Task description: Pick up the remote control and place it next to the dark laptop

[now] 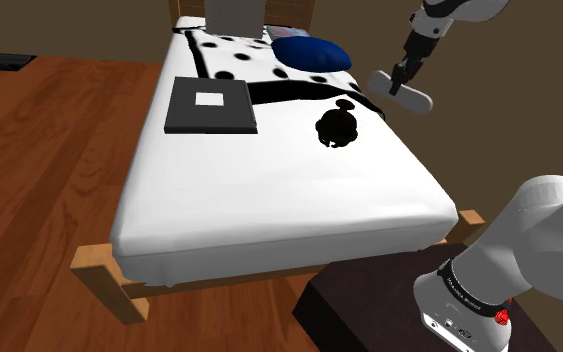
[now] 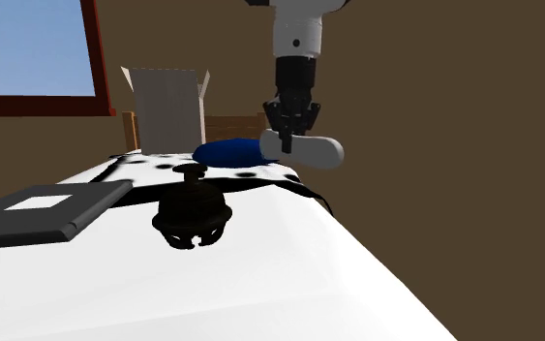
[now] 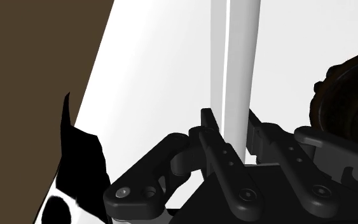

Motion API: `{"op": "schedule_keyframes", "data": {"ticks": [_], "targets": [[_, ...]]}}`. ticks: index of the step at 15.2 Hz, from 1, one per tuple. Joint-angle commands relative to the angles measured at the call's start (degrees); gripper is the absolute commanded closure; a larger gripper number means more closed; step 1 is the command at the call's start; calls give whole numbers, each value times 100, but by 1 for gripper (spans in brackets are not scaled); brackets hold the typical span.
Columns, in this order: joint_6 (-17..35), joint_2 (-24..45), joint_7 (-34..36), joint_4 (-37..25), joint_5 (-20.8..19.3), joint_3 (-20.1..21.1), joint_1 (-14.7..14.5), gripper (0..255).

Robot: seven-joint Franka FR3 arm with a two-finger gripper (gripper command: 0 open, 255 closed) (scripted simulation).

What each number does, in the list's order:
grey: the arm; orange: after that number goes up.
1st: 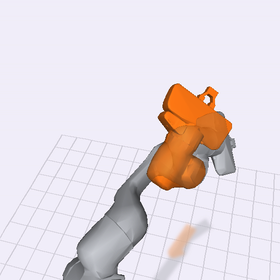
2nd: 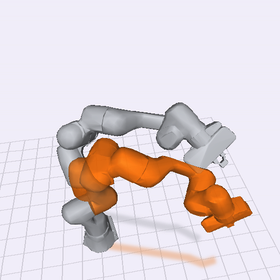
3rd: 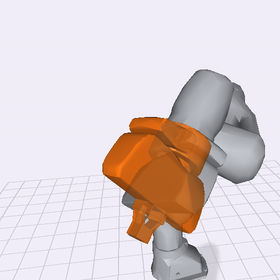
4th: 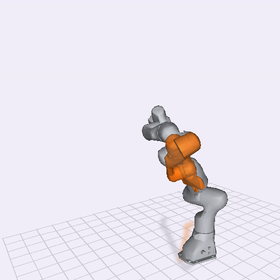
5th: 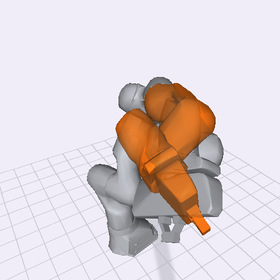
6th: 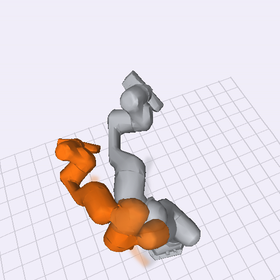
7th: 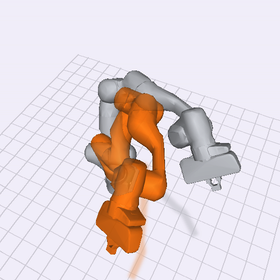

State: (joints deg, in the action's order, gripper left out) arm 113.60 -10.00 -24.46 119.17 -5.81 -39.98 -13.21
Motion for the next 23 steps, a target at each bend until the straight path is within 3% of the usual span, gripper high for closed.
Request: {"op": "schedule_keyframes", "data": {"ticks": [1, 12, 23], "targets": [[-119, -21, 20, -100, -9, 19, -6, 255], [-87, -424, 1721, 379, -117, 1111, -545, 255], [-87, -31, 3119, 86, 175, 2011, -1190, 255]]}}
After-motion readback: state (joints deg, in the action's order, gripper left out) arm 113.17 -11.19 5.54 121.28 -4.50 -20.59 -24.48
